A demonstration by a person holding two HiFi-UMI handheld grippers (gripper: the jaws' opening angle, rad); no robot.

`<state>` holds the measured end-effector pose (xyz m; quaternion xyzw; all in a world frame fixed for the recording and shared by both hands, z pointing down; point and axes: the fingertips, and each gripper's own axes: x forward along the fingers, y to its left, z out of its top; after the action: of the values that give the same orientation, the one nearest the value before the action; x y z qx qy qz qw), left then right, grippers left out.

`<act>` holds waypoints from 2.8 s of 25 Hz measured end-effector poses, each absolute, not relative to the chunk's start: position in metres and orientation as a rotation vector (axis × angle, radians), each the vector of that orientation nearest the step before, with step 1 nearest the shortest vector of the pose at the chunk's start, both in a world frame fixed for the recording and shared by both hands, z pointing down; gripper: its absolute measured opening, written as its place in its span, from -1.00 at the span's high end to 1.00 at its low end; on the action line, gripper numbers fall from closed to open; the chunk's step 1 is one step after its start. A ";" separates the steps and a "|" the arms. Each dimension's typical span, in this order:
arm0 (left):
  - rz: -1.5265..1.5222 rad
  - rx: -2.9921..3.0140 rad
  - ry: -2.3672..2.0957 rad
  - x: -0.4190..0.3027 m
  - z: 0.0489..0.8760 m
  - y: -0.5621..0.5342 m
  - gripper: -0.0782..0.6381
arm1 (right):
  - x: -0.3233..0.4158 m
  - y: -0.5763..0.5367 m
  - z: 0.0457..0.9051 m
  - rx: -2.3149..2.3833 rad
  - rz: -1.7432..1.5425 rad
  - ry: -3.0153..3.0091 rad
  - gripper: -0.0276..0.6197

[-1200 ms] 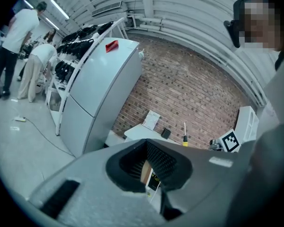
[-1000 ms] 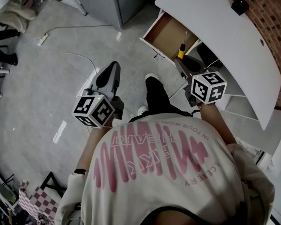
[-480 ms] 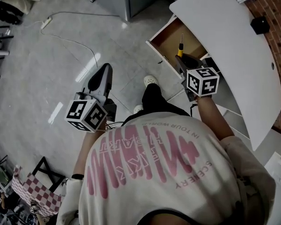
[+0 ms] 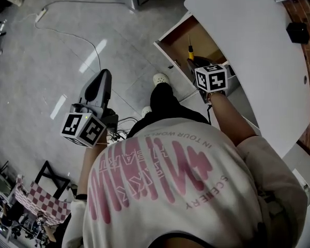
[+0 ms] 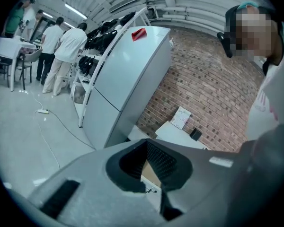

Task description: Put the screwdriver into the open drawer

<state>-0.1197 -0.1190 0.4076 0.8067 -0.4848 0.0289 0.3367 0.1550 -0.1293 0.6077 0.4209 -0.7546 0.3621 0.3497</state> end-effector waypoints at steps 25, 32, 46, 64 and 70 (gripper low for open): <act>0.214 1.943 -1.280 -0.075 0.484 -0.161 0.78 | 0.203 -0.129 0.769 0.752 1.070 -1.680 0.64; 0.253 1.922 -1.307 -0.073 0.494 -0.160 0.78 | 0.194 -0.118 0.798 0.634 1.108 -1.628 0.64; 0.222 1.867 -1.374 -0.085 0.498 -0.143 0.78 | 0.194 -0.120 0.815 0.573 1.051 -1.597 0.64; 0.218 1.802 -1.425 -0.087 0.506 -0.129 0.78 | 0.200 -0.125 0.836 0.591 1.097 -1.493 0.63; 0.206 1.786 -1.437 -0.083 0.506 -0.128 0.78 | 0.202 -0.126 0.837 0.573 1.088 -1.486 0.63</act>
<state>-0.0829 -0.1285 0.5063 0.7086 -0.5700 0.0818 0.4079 0.2019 -0.1257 0.8372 0.2441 -0.6332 0.4634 0.5699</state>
